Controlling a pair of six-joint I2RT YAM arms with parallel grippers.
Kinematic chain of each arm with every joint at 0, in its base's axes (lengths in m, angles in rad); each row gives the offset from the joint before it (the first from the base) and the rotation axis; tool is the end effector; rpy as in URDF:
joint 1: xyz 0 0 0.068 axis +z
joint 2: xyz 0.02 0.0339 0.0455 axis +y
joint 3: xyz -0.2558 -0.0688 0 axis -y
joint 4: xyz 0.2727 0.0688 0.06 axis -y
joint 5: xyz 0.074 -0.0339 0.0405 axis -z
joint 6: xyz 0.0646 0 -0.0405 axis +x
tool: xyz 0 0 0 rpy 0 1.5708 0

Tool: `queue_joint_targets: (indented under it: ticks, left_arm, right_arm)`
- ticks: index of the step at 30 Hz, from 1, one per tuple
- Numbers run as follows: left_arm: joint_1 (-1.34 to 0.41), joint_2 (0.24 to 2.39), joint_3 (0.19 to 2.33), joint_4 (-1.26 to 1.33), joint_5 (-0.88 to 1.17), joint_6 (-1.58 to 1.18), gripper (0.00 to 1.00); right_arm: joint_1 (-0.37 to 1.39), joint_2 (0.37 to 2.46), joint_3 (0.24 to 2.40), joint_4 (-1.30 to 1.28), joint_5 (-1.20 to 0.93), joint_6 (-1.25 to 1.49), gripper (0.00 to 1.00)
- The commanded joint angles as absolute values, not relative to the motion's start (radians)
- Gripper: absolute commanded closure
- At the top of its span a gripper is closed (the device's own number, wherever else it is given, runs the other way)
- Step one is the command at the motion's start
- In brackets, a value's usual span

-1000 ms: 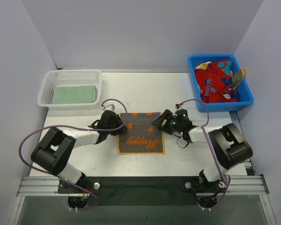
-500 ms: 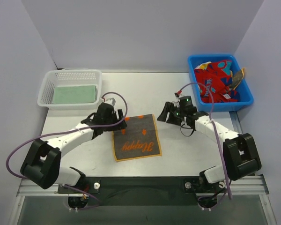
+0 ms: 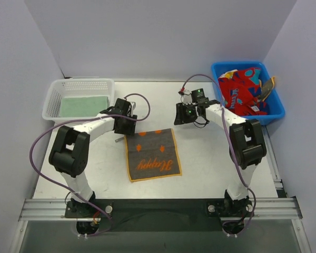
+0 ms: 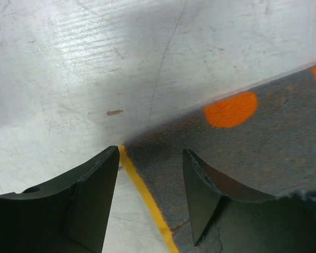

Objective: Fold and stack the towels
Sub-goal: Fold the towel

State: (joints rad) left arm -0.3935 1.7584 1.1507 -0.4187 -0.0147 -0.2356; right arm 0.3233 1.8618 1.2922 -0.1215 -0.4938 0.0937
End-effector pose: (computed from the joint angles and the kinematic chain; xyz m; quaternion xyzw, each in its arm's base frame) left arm 0.3676 -0.1516 0.1398 0.0740 0.9603 -0.0764 0.2578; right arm 0.4229 0.1740 0.1786 -0.2039 0.8597 0.3018 0.3582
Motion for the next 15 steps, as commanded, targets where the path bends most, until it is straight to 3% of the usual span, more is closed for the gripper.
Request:
queue_joint_targets:
  ticks: [1,15]
  left_arm:
    - [-0.377,1.798,1.227,-0.485,-0.025,-0.134,0.38]
    - [-0.339,1.89,1.232,-0.511,-0.026,-0.086,0.38]
  right_arm:
    - [0.337,1.902,1.37,-0.179,-0.529,0.015,0.66]
    - [0.411,2.109,1.491,-0.242,-0.449,-0.051,0.67]
